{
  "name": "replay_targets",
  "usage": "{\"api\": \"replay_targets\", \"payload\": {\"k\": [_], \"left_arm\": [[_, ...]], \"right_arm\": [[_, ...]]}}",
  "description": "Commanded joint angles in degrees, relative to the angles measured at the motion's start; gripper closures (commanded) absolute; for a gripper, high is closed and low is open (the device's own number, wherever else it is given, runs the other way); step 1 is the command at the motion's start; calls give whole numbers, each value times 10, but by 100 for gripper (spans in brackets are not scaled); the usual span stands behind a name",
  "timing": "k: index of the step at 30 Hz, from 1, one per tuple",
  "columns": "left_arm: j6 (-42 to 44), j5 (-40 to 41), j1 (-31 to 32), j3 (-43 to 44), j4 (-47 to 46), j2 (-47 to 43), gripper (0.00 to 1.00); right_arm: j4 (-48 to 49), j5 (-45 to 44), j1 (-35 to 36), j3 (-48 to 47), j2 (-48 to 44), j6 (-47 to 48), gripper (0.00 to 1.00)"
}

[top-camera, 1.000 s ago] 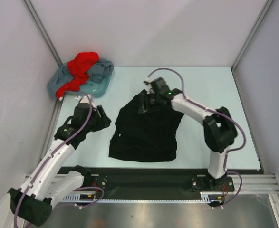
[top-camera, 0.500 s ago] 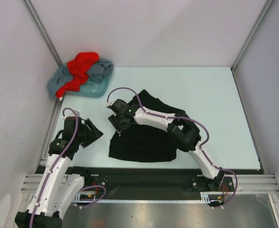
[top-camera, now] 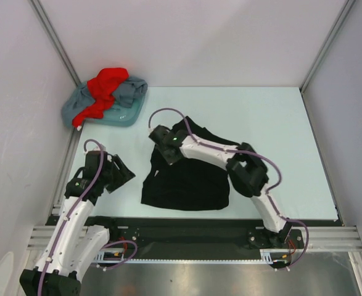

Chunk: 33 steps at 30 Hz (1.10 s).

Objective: Fold and stack the t-shirts
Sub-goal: Flatten the tshirt out

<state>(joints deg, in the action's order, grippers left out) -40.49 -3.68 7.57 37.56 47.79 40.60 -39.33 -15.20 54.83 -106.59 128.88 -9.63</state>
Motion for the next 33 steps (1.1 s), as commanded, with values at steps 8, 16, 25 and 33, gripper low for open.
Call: {"api": "replay_targets", "payload": {"k": [8, 16, 25, 33], "left_arm": [[13, -13, -5, 3, -67, 27, 35], [14, -69, 12, 10, -118, 116, 32], [45, -113, 115, 84, -182, 252, 30], [97, -142, 134, 130, -206, 276, 32]], "right_arm": [[-90, -52, -373, 388, -551, -151, 100], [-81, 170, -544, 562, -716, -187, 33], [-39, 210, -576, 547, -653, -149, 28], [14, 204, -647, 483, -508, -147, 34]]}}
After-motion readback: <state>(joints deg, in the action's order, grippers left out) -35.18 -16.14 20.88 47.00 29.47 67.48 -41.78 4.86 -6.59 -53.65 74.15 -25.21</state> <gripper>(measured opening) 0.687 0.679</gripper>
